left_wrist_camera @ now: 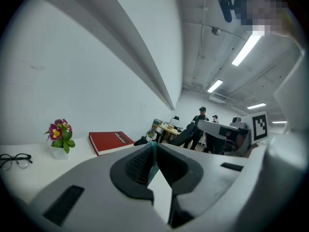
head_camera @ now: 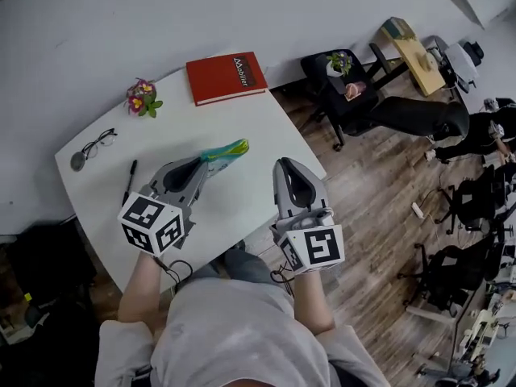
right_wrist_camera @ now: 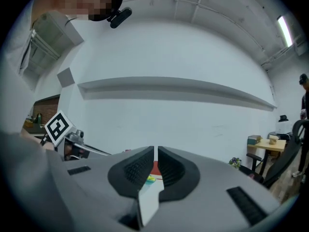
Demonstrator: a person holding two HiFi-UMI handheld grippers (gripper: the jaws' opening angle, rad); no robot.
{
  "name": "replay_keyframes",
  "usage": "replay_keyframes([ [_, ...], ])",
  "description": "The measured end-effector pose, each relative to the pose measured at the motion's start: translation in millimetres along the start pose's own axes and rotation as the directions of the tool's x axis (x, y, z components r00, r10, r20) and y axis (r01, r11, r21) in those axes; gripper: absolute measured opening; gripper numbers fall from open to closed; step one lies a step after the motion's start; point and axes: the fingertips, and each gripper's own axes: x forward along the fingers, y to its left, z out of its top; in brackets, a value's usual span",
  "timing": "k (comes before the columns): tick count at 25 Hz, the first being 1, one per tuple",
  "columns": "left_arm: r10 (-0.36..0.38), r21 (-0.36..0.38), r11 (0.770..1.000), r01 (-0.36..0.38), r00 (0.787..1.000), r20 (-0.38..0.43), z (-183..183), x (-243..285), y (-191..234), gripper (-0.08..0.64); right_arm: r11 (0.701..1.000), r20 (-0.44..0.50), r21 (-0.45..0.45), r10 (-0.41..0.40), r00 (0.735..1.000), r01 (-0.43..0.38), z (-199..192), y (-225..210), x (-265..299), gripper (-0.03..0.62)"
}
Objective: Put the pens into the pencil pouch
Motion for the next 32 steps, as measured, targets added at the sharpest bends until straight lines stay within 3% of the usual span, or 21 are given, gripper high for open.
replay_keyframes([
  [3,0.07,-0.044,0.997,-0.066,0.994,0.081,16,-21,-1,0.044,0.997,0.007,-0.008,0.077,0.997,-0.077,4,5,12,0.043],
  [7,0.177,-0.065,0.984,-0.169,0.971,0.161,31,-50,3,0.044,0.983,0.005,-0.027,0.18,0.984,-0.18,5,18,28,0.043],
  [15,0.392,-0.116,0.92,-0.374,0.88,0.268,37,-112,6,0.044,0.921,0.0,-0.045,0.387,0.922,-0.386,-2,57,54,0.043],
  [19,0.482,-0.167,0.876,-0.452,0.819,0.312,35,-141,5,0.044,0.855,-0.021,-0.069,0.513,0.858,-0.514,-10,84,62,0.032],
  [24,0.57,-0.156,0.818,-0.554,0.743,0.35,32,-175,1,0.044,0.779,-0.094,-0.131,0.606,0.79,-0.613,-29,119,72,0.032],
  [28,0.635,-0.174,0.764,-0.621,0.678,0.371,25,-201,0,0.044,0.722,-0.235,-0.127,0.644,0.728,-0.68,-62,150,82,0.034],
  [32,0.666,-0.208,0.737,-0.643,0.639,0.384,17,-222,4,0.044,0.671,-0.39,-0.066,0.664,0.638,-0.738,-104,174,86,0.034],
])
